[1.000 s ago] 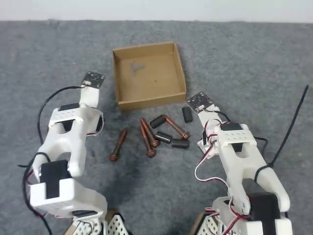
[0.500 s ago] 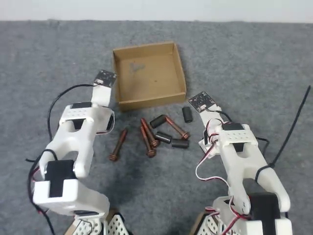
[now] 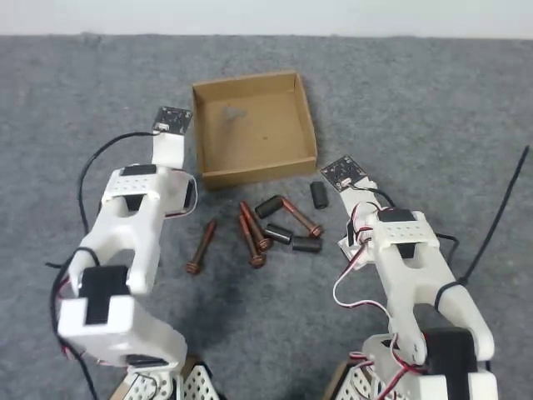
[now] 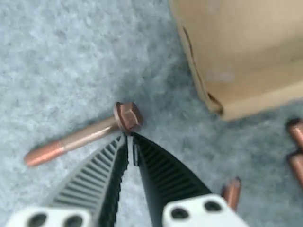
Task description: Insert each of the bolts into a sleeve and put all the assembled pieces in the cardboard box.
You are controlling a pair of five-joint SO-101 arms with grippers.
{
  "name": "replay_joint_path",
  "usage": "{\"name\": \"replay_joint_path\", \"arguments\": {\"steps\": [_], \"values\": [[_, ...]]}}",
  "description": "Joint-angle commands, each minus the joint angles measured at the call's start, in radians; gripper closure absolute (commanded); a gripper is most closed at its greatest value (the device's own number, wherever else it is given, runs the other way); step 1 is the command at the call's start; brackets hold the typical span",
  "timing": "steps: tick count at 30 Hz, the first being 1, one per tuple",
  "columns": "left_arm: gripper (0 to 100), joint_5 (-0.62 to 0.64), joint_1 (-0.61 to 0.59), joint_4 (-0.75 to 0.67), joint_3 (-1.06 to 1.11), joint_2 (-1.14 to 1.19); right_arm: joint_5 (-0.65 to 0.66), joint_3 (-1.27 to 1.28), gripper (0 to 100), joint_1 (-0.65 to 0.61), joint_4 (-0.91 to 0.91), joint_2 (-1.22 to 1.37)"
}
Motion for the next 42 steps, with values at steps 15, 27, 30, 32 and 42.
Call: {"name": "replay_joint_path", "arguments": {"steps": [15, 27, 30, 32, 42], "values": [[98, 0.011, -0.040, 0.068, -0.361, 0.192, 0.017, -0.035, 99.1, 0.016, -0.004, -0.004], [98, -0.101, -0.080, 0.229, -0.519, 0.242, 0.018, -0.035, 99.1, 0.016, -0.005, -0.004], [98, -0.235, -0.086, 0.328, -0.602, 0.244, 0.018, -0.035, 99.1, 0.016, -0.005, -0.004], [98, -0.299, -0.087, 0.377, -0.638, 0.244, 0.018, -0.035, 99.1, 0.016, -0.005, -0.004], [89, -0.473, -0.107, 0.402, -0.642, 0.256, 0.018, -0.035, 99.1, 0.016, -0.007, -0.004]]}}
